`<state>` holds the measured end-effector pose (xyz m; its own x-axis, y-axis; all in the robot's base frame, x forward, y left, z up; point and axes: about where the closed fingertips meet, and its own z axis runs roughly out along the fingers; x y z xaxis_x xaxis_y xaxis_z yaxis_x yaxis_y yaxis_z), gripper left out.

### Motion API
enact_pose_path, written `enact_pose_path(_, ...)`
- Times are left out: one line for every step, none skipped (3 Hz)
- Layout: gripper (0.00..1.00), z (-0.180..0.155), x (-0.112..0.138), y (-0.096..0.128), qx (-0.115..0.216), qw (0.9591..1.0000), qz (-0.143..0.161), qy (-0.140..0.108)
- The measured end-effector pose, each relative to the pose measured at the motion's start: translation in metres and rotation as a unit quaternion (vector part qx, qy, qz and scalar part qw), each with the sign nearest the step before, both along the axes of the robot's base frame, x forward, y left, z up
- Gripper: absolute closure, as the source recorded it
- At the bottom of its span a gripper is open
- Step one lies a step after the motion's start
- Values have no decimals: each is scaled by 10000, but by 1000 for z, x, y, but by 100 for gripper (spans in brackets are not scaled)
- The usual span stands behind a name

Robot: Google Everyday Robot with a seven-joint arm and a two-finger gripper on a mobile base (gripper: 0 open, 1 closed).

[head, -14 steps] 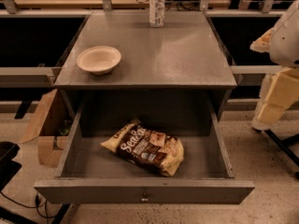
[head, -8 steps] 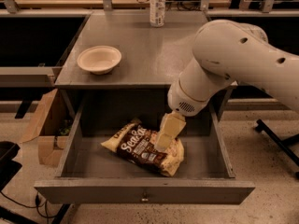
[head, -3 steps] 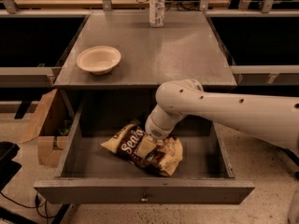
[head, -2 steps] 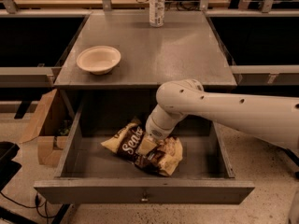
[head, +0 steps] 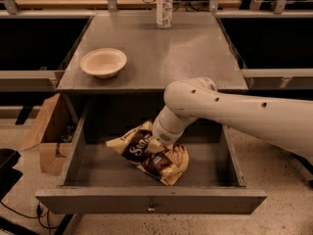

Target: Pick brown chip bag from top drawer and place on counter

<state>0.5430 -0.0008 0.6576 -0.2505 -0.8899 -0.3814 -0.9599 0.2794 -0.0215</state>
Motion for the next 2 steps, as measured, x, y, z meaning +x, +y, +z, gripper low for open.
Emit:
enact_pose_path(100,48,-22,-17,-128,9995,137,-271)
enact_pose_path(100,104,-42,-41,-334,9979,186,-527)
